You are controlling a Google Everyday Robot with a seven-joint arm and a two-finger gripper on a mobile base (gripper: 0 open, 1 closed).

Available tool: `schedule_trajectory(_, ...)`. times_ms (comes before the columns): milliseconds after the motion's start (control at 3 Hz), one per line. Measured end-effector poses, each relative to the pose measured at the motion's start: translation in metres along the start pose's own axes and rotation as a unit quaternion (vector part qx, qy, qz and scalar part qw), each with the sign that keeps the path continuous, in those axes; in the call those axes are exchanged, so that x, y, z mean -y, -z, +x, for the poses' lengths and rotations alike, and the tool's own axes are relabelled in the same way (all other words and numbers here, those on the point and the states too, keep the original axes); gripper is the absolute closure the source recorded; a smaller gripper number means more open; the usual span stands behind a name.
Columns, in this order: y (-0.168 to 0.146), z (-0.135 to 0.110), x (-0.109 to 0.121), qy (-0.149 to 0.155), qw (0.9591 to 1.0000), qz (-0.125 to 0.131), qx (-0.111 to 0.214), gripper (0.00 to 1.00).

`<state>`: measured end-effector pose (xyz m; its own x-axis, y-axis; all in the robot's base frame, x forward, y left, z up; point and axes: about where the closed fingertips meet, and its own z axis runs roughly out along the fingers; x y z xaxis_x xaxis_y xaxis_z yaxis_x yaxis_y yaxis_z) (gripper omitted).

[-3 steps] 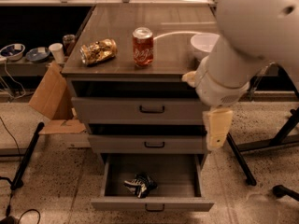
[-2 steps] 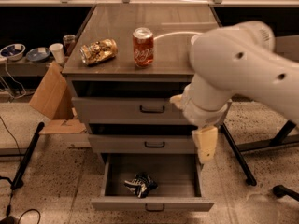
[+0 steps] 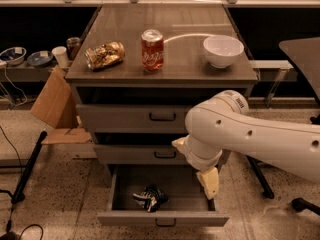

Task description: Pick blue chip bag from bottom drawer and place on counter

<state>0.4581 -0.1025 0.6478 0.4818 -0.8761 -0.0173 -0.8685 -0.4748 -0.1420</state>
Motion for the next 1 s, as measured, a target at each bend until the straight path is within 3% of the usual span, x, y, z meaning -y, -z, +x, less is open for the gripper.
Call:
schedule_trajectory(333, 0.000, -0.001, 0.001, 0.003, 1.0000, 0.003, 0.003, 0.00)
schedule_trajectory(667, -0.018, -0.018, 0.014, 0.008, 0.9991, -0.002, 0.041, 0.00)
schedule_trajectory(1000, -0.060, -0.052, 0.026, 0.019, 0.9961, -0.007, 0.086, 0.00)
